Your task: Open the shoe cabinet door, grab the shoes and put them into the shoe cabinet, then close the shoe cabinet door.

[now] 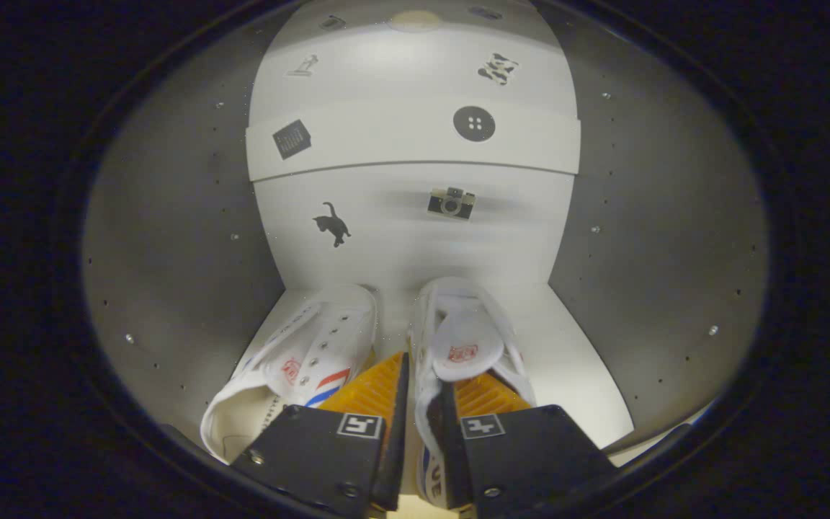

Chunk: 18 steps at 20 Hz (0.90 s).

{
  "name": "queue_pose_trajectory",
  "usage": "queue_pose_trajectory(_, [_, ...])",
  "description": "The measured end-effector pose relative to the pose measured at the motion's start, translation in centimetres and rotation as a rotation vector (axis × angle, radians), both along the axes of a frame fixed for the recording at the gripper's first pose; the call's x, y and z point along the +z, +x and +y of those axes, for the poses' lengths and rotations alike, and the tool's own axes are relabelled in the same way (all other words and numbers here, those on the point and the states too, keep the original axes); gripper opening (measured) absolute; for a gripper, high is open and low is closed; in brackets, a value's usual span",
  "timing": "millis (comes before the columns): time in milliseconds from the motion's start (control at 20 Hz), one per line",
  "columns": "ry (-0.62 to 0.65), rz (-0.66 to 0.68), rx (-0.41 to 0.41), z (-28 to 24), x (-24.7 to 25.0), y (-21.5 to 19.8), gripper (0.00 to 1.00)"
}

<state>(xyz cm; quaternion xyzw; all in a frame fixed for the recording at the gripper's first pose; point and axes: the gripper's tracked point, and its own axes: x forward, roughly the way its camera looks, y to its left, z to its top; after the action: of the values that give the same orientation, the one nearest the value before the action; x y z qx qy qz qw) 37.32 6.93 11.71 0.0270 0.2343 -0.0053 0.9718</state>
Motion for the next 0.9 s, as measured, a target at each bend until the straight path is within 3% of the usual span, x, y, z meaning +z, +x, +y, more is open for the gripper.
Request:
queue_pose_trajectory(300, [-0.051,-0.117,-0.002,0.1,2.7,-6.8,0.71])
queue_pose_trajectory(450, [-0.035,-0.179,0.011,0.9,3.9,-11.8,0.71])
queue_pose_trajectory(700, [-0.057,-0.285,0.041,1.4,5.6,-22.6,0.86])
queue_pose_trajectory(900, [-0.075,-0.323,0.009,-0.6,6.3,-32.1,0.98])
